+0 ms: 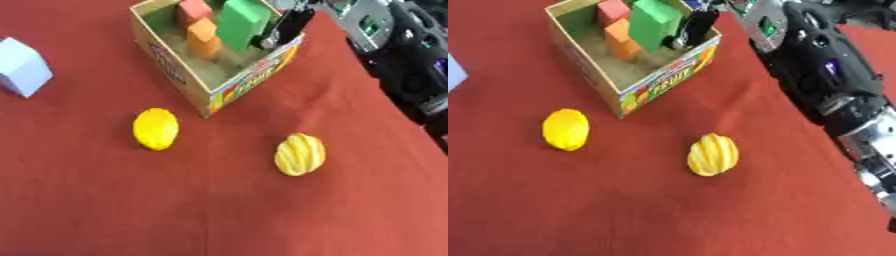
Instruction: Pick up objects on the table and place them in the box.
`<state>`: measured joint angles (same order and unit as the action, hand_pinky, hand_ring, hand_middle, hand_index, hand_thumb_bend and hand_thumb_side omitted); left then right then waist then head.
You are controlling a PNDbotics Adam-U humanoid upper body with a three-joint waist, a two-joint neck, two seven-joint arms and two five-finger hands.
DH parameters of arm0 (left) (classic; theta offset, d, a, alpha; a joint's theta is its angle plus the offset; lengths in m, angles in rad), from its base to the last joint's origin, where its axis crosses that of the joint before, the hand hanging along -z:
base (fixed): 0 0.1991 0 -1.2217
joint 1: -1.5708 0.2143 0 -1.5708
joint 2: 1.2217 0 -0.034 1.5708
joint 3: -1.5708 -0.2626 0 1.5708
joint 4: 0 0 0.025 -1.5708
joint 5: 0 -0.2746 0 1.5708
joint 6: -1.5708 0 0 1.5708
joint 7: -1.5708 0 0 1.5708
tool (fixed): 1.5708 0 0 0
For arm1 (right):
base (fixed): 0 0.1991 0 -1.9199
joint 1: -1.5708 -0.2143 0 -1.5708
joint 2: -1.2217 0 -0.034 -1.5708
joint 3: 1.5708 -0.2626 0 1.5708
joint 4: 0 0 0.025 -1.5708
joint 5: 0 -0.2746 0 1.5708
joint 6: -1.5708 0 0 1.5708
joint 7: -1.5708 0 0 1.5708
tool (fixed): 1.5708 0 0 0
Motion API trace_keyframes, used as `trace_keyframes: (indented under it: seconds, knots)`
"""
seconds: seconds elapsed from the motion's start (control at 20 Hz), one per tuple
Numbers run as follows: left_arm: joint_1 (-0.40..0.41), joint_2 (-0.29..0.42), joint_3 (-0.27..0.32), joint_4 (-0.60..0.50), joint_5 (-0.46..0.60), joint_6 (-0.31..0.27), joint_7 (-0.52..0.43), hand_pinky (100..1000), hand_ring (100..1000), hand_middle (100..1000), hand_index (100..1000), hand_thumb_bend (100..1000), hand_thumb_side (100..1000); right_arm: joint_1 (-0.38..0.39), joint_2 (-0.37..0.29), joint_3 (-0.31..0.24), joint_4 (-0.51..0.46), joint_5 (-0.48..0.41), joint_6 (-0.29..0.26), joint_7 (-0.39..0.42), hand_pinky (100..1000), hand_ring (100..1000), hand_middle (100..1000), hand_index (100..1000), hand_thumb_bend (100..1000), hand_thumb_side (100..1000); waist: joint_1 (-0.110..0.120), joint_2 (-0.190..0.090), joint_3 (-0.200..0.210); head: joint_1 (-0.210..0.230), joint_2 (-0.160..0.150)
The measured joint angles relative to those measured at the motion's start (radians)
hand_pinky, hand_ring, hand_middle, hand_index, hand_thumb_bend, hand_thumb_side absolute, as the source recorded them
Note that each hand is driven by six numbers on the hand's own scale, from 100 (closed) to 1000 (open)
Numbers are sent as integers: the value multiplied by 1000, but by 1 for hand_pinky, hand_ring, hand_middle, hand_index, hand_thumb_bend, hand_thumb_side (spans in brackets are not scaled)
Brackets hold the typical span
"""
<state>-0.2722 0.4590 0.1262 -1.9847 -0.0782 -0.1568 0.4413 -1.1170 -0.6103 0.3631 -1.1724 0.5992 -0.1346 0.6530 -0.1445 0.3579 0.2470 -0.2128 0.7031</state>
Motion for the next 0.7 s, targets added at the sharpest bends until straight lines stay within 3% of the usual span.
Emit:
trace_keyframes:
  seconds: [0.25,0.35,0.45,0.5,0.7]
  knots:
    - [0,0,0,0,0,1,-2,758,569,557,816,100,506,0,0,-6,-5,6,7,12,940,999,905,940,285,100,0,-9,-3,4,0]
    - [0,0,0,0,0,2,-2,758,568,556,816,100,505,0,0,-6,-7,6,7,19,960,1000,930,969,325,150,0,-13,-4,5,0]
    - [0,0,0,0,0,2,-3,757,568,555,816,100,505,0,0,-7,-8,7,6,24,952,1000,914,964,259,137,0,-14,-6,5,1]
    - [0,0,0,0,0,2,-3,757,568,555,816,100,505,1,0,-8,-8,6,7,24,947,1000,909,961,263,102,0,-14,-6,5,1]
    - [0,0,0,0,0,2,-3,757,568,553,815,100,503,1,0,-12,-7,-6,16,11,941,1000,902,960,248,100,0,-16,-6,5,1]
